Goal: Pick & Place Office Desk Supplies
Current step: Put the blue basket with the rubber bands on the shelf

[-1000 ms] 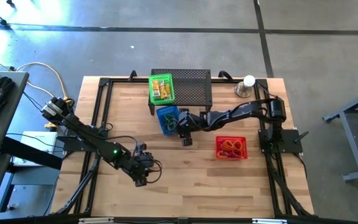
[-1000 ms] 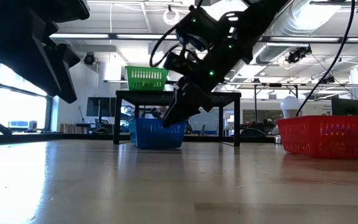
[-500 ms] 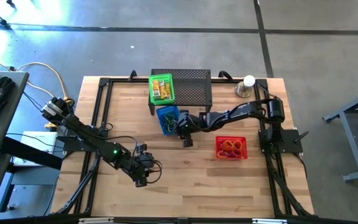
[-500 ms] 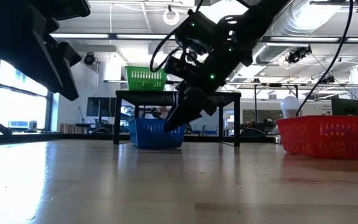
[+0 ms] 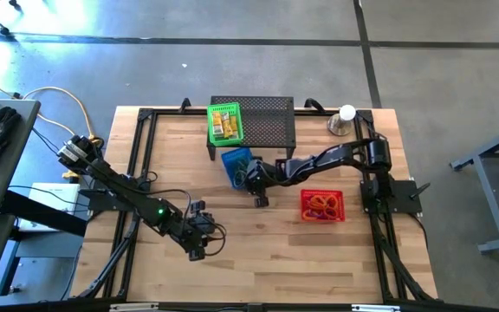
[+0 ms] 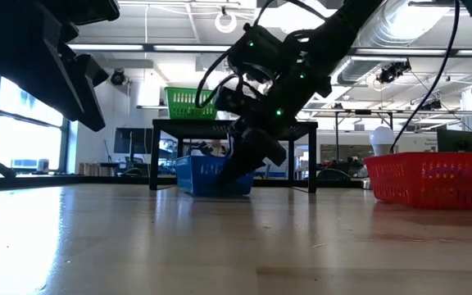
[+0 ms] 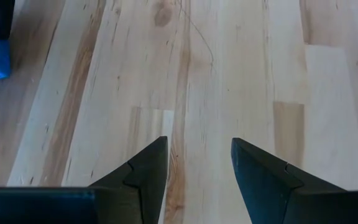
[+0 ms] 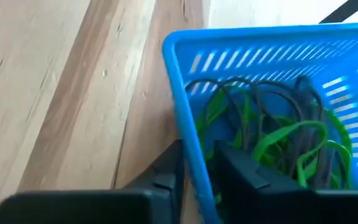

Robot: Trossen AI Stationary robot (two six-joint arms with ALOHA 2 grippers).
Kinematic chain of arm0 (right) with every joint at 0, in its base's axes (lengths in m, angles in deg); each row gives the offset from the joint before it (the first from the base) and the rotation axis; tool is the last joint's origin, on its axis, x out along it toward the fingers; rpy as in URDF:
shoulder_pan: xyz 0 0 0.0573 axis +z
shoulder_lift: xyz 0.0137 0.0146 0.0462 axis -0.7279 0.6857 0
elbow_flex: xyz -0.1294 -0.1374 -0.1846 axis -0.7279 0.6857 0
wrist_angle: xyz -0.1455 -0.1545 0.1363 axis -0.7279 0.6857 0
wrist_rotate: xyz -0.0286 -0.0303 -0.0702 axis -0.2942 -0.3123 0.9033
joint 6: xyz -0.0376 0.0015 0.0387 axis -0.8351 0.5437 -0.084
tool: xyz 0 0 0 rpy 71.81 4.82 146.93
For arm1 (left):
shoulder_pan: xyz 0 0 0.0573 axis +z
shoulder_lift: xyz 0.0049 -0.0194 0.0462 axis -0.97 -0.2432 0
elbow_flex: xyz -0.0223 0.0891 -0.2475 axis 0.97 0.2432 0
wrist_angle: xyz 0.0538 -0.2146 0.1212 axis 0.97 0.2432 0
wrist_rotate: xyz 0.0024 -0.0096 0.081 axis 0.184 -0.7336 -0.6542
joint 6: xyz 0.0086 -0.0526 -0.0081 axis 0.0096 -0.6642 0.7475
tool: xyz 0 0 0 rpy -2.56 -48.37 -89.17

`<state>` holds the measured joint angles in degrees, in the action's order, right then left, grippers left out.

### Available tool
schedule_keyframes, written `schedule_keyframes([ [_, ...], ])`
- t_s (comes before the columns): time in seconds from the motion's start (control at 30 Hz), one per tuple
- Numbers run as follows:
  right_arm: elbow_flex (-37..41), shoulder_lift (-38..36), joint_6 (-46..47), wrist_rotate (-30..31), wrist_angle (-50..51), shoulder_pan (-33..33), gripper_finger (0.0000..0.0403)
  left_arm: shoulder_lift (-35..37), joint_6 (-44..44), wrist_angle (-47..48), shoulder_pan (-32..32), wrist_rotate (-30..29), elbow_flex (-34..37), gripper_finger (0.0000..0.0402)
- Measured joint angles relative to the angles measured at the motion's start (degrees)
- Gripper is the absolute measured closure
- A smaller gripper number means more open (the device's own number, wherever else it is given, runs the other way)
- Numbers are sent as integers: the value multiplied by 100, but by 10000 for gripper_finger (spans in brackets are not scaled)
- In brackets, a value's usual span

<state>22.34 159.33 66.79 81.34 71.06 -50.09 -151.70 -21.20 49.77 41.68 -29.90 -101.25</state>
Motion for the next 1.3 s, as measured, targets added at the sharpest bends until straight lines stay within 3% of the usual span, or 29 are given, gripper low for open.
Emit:
schedule_keyframes([
  [0.17, 0, -38, -29, 35, 23, 106, 385, -2, 80, -1, 0, -2, 0, 232],
  [0.27, -2, -55, -32, 163, 4, 227, 396, -2, 82, -2, 0, -3, 0, 232],
  [0.4, 2, -164, -35, 739, 199, 506, 399, -20, 81, 2, 0, -4, 0, 232],
  [0.83, 0, -1132, 760, 1343, 1064, 1454, 400, -22, 47, -64, -4, -7, -2, 232],
  [0.97, -2, -1473, 1024, 1687, 1710, 1579, 399, -24, 12, -98, -2, -7, -2, 232],
  [1.13, -2, -1873, 1433, 1694, 2368, 1579, 399, -24, -56, -91, -2, -7, -2, 232],
  [1.3, -2, -2196, 1249, 2151, 2699, 1577, 400, -24, -56, -87, -2, -7, -2, 232],
])
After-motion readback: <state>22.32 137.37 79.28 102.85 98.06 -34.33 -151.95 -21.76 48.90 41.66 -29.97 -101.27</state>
